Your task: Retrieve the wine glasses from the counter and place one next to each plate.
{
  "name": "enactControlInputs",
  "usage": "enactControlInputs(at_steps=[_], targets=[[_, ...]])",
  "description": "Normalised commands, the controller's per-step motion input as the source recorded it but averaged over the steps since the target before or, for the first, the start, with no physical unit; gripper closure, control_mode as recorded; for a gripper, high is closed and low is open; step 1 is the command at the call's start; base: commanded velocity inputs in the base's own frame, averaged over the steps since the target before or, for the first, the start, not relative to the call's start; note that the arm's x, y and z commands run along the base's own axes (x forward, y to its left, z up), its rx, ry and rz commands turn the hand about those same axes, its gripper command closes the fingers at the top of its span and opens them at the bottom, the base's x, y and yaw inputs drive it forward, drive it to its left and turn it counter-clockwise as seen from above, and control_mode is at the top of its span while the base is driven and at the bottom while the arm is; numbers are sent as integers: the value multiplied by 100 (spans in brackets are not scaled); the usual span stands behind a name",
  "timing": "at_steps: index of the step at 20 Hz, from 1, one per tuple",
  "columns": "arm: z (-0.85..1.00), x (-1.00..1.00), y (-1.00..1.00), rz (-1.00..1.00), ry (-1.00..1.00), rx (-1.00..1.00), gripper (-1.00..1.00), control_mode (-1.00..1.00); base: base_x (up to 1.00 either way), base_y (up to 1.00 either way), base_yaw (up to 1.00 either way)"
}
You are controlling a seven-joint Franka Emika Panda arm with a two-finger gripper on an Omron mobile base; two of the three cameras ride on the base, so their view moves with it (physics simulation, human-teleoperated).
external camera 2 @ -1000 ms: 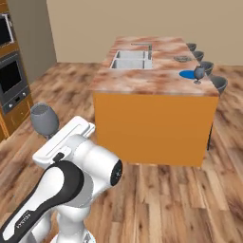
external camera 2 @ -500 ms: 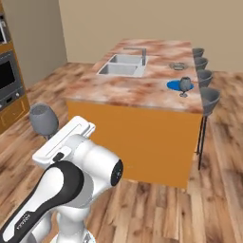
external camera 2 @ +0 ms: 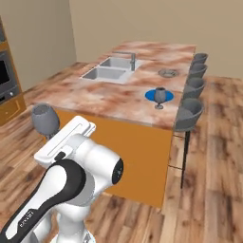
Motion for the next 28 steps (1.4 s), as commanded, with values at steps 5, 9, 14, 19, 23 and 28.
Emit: enactControlInputs(at_steps=[5,9,14,19,23,28], targets=[[0,0,0,0,0,0,100,100,8,-100,20],[0,0,0,0,0,0,100,100,37,-100,41],[0,0,0,0,0,0,100,100,42,-100,44],[0,0,0,0,0,0,100,100,40,-100,42],[0,0,0,0,0,0,100,100,10,-100,35],[0,0,0,0,0,0,100,100,13,-100,43]])
